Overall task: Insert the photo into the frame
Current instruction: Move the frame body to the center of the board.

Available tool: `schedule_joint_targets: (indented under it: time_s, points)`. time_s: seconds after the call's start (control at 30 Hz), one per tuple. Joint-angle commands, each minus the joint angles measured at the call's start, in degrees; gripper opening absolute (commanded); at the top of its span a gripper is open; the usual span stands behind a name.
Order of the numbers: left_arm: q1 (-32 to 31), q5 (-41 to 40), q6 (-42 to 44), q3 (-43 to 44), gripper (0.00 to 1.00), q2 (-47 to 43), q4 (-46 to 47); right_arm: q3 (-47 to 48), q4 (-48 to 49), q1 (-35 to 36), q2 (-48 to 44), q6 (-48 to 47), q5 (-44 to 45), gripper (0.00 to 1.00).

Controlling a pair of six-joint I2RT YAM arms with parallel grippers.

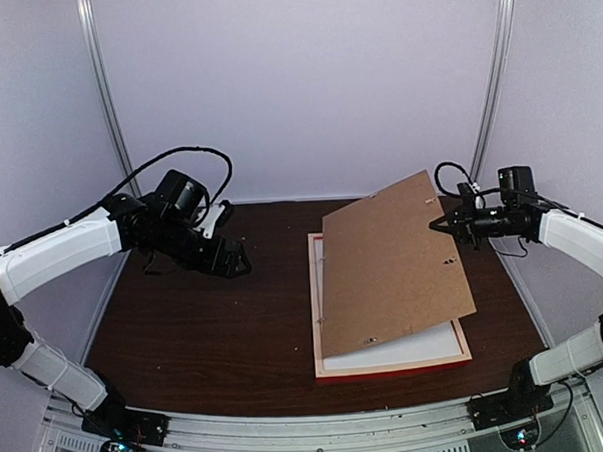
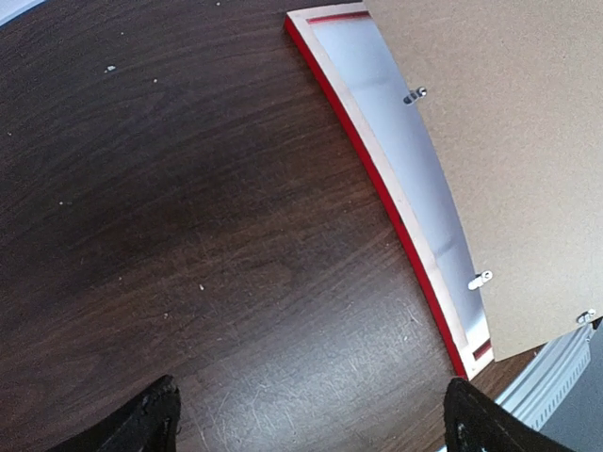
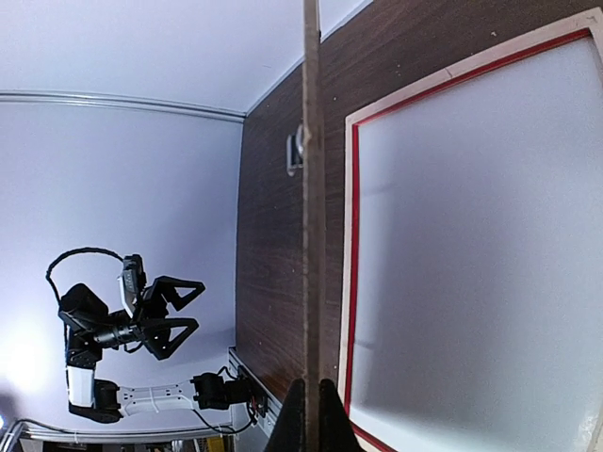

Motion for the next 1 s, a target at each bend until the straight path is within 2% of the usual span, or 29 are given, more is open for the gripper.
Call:
schedule_joint_targets:
  time_s: [0.0,0.37,0.57,0.73,0.97]
  points:
    - [0.0,0.2,0.8,0.0,0.98,1.6,1.0,-1.3,1.8,-4.2,-1.1,-2.5,-8.7,0.00]
    - [0.0,2.3,0.9,-0.1,0.98,5.0,3.2,-1.3,1.3,-5.7,2.3,-5.0,-9.8,0.00]
    - [-0.1,4.3,-0.9,-0.1,0.98,8.8,7.7,-3.8,13.5,-5.7,3.8,2.5,-10.5,0.00]
    - [-0.5,6.8,-4.4,1.6,0.97,15.7,11.7,-3.4,14.2,-6.8,3.6,2.5,-10.6,0.00]
    - [-6.0,1.1,-7.0,7.5,0.91,25.3,12.6,-4.9,21.5,-11.2,3.7,6.9,-12.0,0.00]
